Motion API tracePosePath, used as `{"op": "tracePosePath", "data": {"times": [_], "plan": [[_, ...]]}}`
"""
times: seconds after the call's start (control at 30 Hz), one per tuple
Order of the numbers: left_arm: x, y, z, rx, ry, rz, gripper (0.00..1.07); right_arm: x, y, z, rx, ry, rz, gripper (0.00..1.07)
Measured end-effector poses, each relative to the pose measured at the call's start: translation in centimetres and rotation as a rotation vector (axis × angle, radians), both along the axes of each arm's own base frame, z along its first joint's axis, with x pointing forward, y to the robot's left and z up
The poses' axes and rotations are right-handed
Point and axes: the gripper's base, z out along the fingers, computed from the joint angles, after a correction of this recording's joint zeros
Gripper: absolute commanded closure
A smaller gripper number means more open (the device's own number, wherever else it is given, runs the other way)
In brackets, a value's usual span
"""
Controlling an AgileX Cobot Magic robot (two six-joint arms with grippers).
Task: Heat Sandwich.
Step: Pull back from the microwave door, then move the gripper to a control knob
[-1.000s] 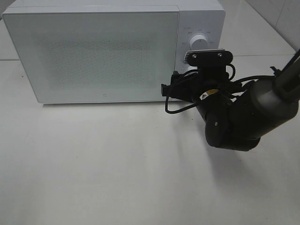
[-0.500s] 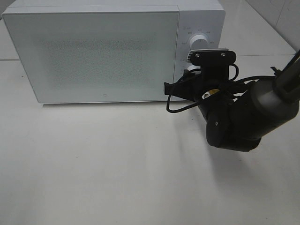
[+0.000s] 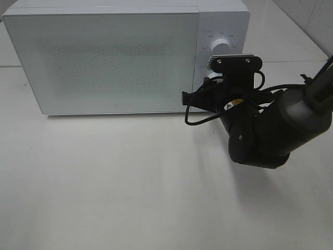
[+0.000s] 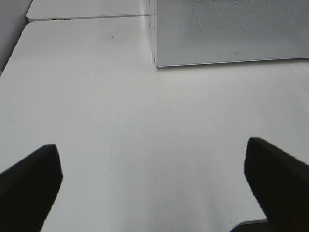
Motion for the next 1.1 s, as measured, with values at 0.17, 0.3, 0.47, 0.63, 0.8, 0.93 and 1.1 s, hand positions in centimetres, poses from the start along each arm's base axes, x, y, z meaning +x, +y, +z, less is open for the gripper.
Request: {"op": "tracePosePath", "data": {"times": [0.17, 0.3, 0.47, 0.63, 0.8, 0.93, 1.1], "plan": [[0.0, 0.0, 0.0, 0.0, 0.0, 0.0, 0.1, 0.0, 0.01, 0.01, 0.018, 0.0, -0.004, 1.04], [0.0, 0.0, 0.0, 0.0, 0.0, 0.0, 0.1, -0.02, -0.01, 0.01, 0.062, -0.001, -0.009, 1.04], [0.0, 0.0, 0.0, 0.0, 0.0, 0.0, 0.1, -0.01, 0.0, 0.02, 0.166, 0.002, -0.032, 1.03], [0.0, 0.0, 0.0, 0.0, 0.0, 0.0, 0.1, -0.01, 0.01, 0.03, 0.335, 0.009, -0.07, 1.03], [0.0, 0.0, 0.0, 0.0, 0.0, 0.0, 0.1, -0.01, 0.01, 0.04, 0.509, 0.016, -0.108, 1.03], [0.0, 0.0, 0.0, 0.0, 0.0, 0.0, 0.1, -0.01, 0.0, 0.04, 0.633, 0.022, -0.137, 1.02], [0.0, 0.0, 0.0, 0.0, 0.0, 0.0, 0.1, -0.03, 0.01, 0.02, 0.824, 0.032, -0.179, 1.02]]}}
